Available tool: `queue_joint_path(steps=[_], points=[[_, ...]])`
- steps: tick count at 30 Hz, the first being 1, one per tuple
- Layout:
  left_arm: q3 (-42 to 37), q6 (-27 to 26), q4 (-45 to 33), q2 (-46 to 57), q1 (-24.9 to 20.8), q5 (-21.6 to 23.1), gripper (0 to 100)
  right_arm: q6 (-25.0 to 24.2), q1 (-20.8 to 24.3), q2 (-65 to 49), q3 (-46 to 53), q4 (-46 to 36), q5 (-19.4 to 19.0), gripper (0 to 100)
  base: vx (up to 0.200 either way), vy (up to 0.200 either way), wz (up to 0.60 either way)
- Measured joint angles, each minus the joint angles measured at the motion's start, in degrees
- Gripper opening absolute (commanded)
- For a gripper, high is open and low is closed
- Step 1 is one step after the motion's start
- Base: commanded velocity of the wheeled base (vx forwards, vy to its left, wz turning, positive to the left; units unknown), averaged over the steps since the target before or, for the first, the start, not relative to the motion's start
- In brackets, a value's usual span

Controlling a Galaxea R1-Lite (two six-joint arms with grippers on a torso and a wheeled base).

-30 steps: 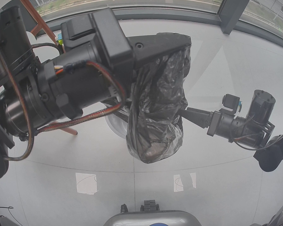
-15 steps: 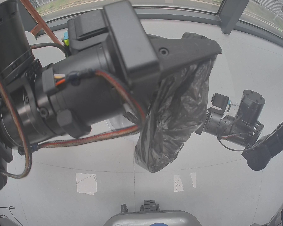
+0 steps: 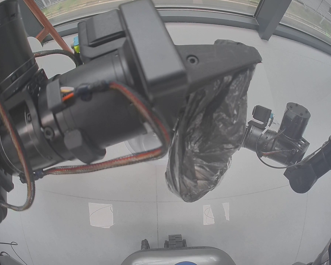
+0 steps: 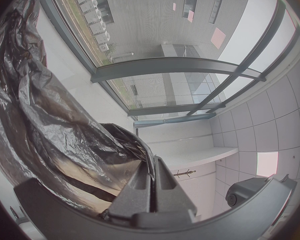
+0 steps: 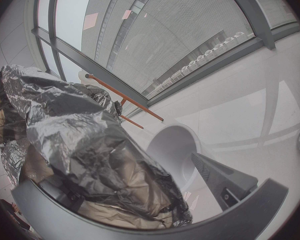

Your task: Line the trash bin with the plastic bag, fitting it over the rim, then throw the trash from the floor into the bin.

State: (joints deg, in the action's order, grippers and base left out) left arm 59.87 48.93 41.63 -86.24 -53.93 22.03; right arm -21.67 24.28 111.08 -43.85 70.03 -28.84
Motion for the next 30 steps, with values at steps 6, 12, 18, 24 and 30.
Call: queue_joint_path(steps=[6, 12, 18, 24, 30], points=[[0.1, 0.0, 0.0, 0.0, -1.0, -0.2, 0, -0.2, 0.7, 0.1, -0.5, 0.0, 0.1, 0, 0.0, 0.0, 0.0], [-0.1, 0.0, 0.1, 0.0, -1.2, -0.4, 0, -0.5, 1.2, 0.0, 0.0, 0.0, 0.1, 0, 0.0, 0.0, 0.0], [-0.3, 0.0, 0.1, -0.1, -1.1, -0.6, 0, -3.3, 1.0, -1.2, 2.0, -0.1, 0.2, 0, 0.0, 0.0, 0.0], [-0.2, -0.3, 0.1, -0.3, -0.4, -0.9, 0, -5.6, 0.8, -3.4, 3.4, -1.1, 0.2, 0, 0.0, 0.0, 0.0], [-0.1, -0.4, 0.4, -1.2, 2.5, -1.3, 0, -7.7, 0.7, -5.4, 4.8, -1.3, 0.2, 0, 0.0, 0.0, 0.0]])
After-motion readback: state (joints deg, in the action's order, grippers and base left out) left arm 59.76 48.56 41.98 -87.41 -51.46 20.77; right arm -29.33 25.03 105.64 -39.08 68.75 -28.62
